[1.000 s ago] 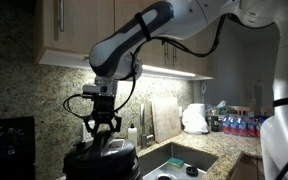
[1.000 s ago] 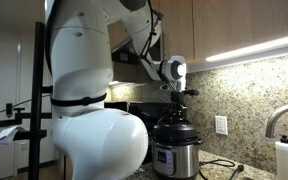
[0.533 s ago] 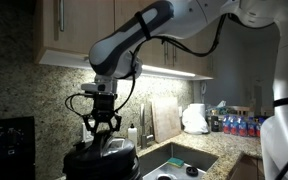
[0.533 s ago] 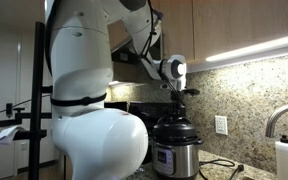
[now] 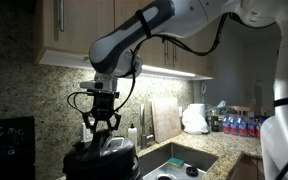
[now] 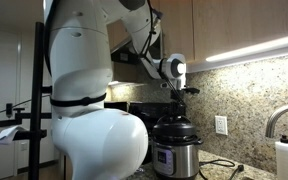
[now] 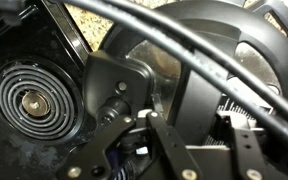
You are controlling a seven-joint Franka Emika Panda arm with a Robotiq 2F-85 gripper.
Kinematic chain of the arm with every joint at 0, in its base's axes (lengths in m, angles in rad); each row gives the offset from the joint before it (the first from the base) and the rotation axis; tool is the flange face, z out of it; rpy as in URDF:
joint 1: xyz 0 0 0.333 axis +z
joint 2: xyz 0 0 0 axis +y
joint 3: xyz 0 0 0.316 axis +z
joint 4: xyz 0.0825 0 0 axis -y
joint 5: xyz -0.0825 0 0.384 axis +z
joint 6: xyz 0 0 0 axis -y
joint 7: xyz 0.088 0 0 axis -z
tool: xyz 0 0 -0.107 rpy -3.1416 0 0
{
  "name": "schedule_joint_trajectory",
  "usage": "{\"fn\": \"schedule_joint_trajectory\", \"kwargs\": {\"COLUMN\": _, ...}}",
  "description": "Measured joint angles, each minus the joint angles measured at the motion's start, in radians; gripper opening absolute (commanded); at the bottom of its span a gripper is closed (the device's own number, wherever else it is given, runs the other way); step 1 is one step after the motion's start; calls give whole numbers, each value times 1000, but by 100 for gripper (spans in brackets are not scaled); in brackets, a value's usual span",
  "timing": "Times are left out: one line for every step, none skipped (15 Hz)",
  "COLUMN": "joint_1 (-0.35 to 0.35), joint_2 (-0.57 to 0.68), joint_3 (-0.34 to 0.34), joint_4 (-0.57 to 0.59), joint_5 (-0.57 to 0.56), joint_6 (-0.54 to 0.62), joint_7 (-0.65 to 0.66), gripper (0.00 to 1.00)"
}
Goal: Open the lid of the pressure cooker.
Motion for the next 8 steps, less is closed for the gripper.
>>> {"fn": "schedule_joint_trajectory", "kwargs": {"joint_1": 0, "joint_2": 0, "joint_3": 0, "joint_4": 1, "joint_5": 0, "joint_6": 2, "joint_7": 12, "gripper": 14}}
{"fn": "schedule_joint_trajectory", "kwargs": {"joint_1": 0, "joint_2": 0, "joint_3": 0, "joint_4": 1, "joint_5": 1, "joint_6": 6, "joint_7": 26, "gripper": 14}}
{"fn": "schedule_joint_trajectory", "kwargs": {"joint_1": 1, "joint_2": 0, "joint_3": 0, "joint_4": 1, "joint_5": 8, "joint_6": 13, "joint_7": 40, "gripper": 14}}
{"fn": "schedule_joint_trajectory", "kwargs": {"joint_1": 1, "joint_2": -1, "joint_3": 0, "joint_4": 1, "joint_5": 20, "joint_6": 31, "joint_7": 56, "gripper": 14}}
{"fn": "schedule_joint_trajectory", "kwargs": {"joint_1": 1, "joint_2": -1, "joint_3": 0, "joint_4": 1, "joint_5": 40, "joint_6": 59, "joint_7": 67, "gripper": 14}}
{"fn": "schedule_joint_trajectory", "kwargs": {"joint_1": 2, "joint_2": -2, "joint_3": 0, "joint_4": 1, "joint_5": 63, "joint_6": 89, "joint_7": 76, "gripper": 14}}
{"fn": "schedule_joint_trajectory", "kwargs": {"joint_1": 3, "joint_2": -2, "joint_3": 0, "joint_4": 1, "joint_5": 90, "joint_6": 121, "joint_7": 84, "gripper": 14}}
{"fn": "schedule_joint_trajectory", "kwargs": {"joint_1": 4, "joint_2": -2, "joint_3": 1, "joint_4": 1, "joint_5": 117, "joint_6": 157, "joint_7": 87, "gripper": 14}}
